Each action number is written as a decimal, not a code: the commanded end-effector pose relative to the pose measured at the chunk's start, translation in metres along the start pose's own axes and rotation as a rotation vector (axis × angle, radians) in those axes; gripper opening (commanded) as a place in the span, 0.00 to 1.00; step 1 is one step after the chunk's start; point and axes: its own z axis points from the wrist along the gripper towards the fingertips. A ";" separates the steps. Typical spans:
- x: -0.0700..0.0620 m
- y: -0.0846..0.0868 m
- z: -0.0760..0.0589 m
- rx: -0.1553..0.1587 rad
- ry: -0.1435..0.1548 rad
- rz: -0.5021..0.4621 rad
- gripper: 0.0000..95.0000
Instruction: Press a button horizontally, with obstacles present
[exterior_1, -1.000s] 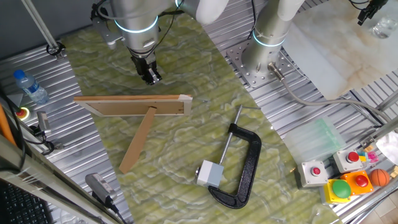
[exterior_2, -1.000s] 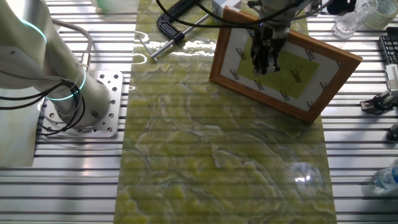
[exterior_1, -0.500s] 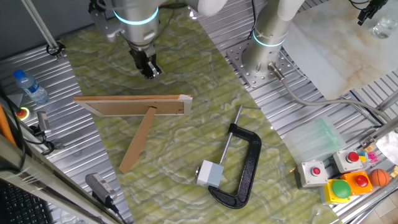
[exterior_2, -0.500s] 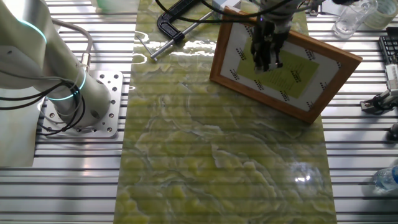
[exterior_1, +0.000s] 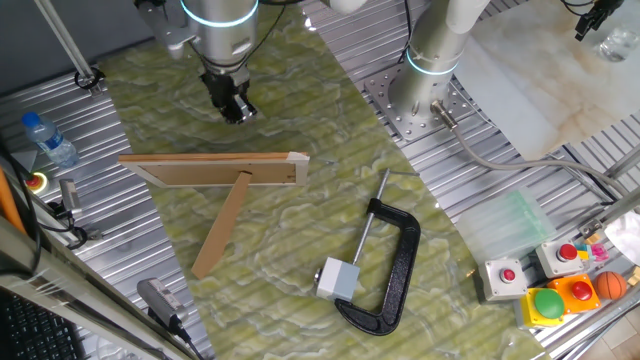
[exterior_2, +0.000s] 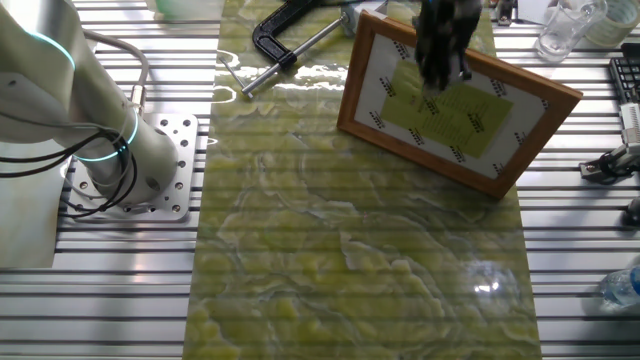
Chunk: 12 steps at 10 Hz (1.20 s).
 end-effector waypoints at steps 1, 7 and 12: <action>-0.018 0.015 -0.019 0.011 -0.077 -0.040 0.00; -0.048 0.050 -0.030 -0.014 -0.123 -0.158 0.00; -0.066 0.078 -0.025 -0.074 -0.135 -0.166 0.00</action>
